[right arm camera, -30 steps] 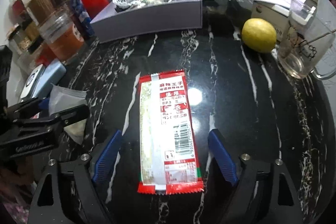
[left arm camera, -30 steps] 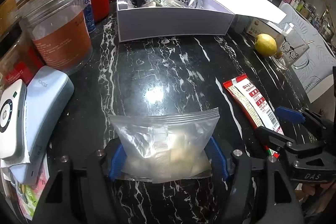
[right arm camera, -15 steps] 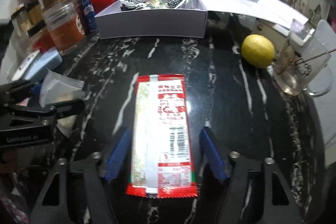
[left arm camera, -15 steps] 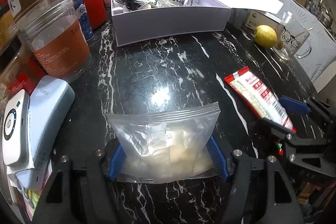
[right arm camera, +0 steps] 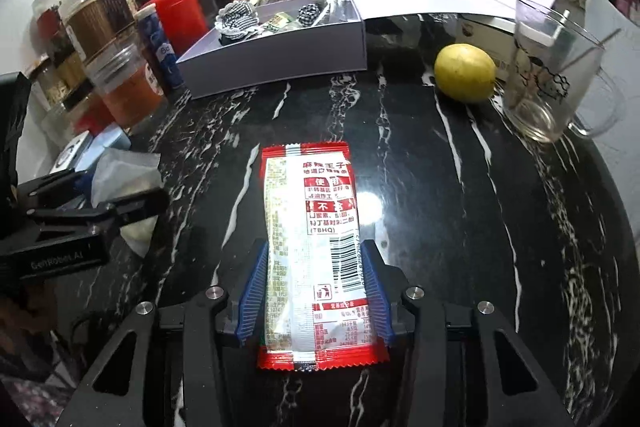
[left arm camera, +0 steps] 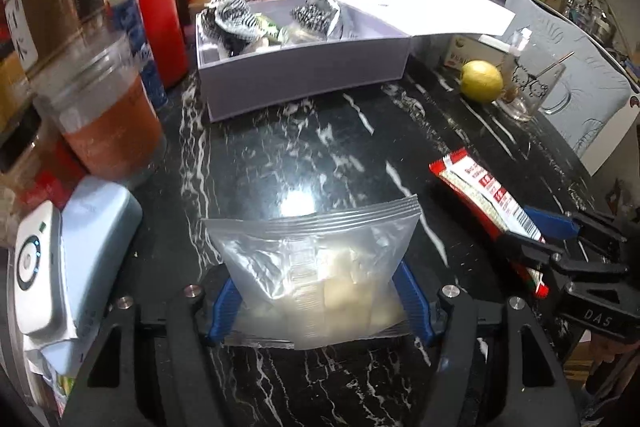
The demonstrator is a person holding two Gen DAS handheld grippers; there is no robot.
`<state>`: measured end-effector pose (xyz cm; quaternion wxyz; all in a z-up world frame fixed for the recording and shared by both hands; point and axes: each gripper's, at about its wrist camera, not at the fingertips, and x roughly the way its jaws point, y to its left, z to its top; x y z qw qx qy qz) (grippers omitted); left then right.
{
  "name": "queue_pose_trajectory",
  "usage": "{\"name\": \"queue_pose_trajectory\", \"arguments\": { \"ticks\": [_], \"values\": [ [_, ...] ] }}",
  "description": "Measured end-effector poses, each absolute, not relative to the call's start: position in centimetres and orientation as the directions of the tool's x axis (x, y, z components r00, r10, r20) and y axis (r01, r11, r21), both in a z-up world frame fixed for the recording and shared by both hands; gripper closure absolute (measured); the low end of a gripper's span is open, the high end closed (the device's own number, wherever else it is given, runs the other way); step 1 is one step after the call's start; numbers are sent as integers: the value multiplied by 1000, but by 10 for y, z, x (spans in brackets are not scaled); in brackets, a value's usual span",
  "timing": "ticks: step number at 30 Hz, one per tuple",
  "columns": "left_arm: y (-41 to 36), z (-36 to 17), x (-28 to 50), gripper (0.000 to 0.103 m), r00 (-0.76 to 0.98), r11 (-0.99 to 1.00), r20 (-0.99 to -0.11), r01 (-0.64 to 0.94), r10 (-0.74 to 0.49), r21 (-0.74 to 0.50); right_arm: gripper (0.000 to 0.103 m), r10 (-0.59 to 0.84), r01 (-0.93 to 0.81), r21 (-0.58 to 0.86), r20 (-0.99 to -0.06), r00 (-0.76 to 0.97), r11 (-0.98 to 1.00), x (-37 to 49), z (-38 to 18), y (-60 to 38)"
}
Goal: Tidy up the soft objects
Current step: 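Lift the zip bag with the left tool while the right lifts the snack packet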
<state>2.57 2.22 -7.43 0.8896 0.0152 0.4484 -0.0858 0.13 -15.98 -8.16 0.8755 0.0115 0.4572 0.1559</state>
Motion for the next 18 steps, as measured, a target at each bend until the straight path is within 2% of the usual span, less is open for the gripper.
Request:
{"name": "queue_pose_trajectory", "arguments": {
  "ticks": [9, 18],
  "values": [
    [17, -50, 20, 37, 624, 979, -760, 187, -183, -82, 58, 329, -278, 203, -765, 553, 939, -14, -65, -160],
    [19, -10, 20, 37, 693, 975, -688, 195, -214, -106, 58, 367, -319, 204, -688, 626, 925, -17, -23, -161]
  ]
}}
